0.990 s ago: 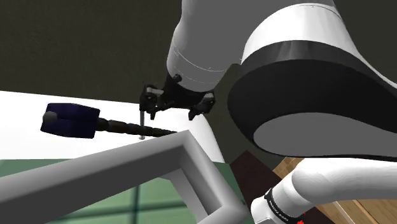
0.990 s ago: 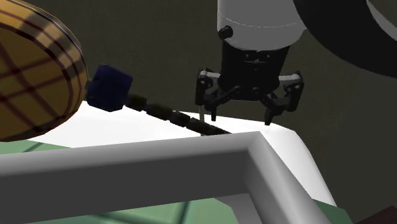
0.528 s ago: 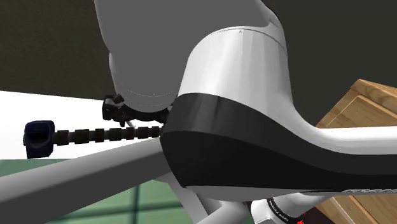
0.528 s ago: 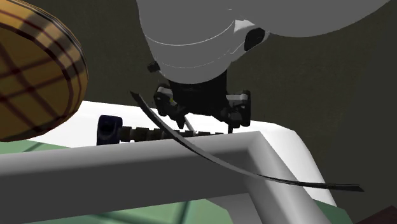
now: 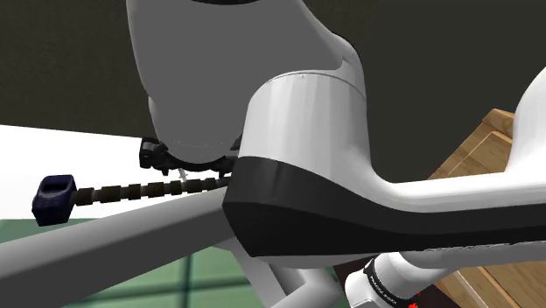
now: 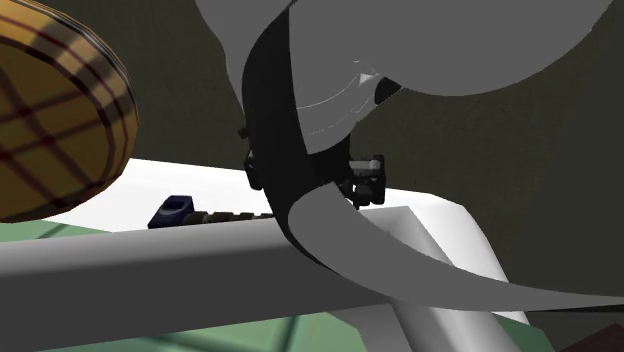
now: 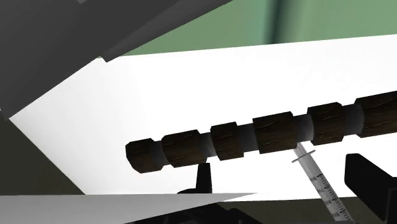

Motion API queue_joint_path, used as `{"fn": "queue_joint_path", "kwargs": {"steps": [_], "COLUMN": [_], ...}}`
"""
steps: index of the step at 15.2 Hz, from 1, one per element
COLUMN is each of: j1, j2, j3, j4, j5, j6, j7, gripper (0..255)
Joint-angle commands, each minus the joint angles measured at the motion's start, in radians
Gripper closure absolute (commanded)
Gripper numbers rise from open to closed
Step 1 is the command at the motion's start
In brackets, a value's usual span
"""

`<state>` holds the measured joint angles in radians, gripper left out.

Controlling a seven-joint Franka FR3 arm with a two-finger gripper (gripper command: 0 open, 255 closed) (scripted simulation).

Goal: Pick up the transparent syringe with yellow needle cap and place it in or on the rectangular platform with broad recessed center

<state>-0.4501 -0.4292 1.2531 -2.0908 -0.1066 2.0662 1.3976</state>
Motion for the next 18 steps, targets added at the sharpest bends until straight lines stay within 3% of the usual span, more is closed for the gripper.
{"fn": "queue_joint_path", "kwargs": {"steps": [1,5,6,8,9,11,18], "j1": [0.011,0.052,0.066,0.084,0.059,0.055,0.071], "j2": [0.024,0.071,0.063,0.052,0.069,0.072,0.064], "j3": [0.004,-0.022,-0.042,-0.055,-0.033,-0.030,-0.049], "j4": [-0.021,-0.020,-0.032,-0.033,-0.018,-0.005,0.009], "j5": [0.040,-0.015,-0.009,0.002,-0.013,-0.014,-0.009], "j6": [0.000,-0.004,0.002,-0.006,-0.007,-0.019,-0.040], "j7": [0.020,0.061,0.052,0.048,0.054,0.052,0.044], "gripper": [0,0,255,255,255,255,255]}}
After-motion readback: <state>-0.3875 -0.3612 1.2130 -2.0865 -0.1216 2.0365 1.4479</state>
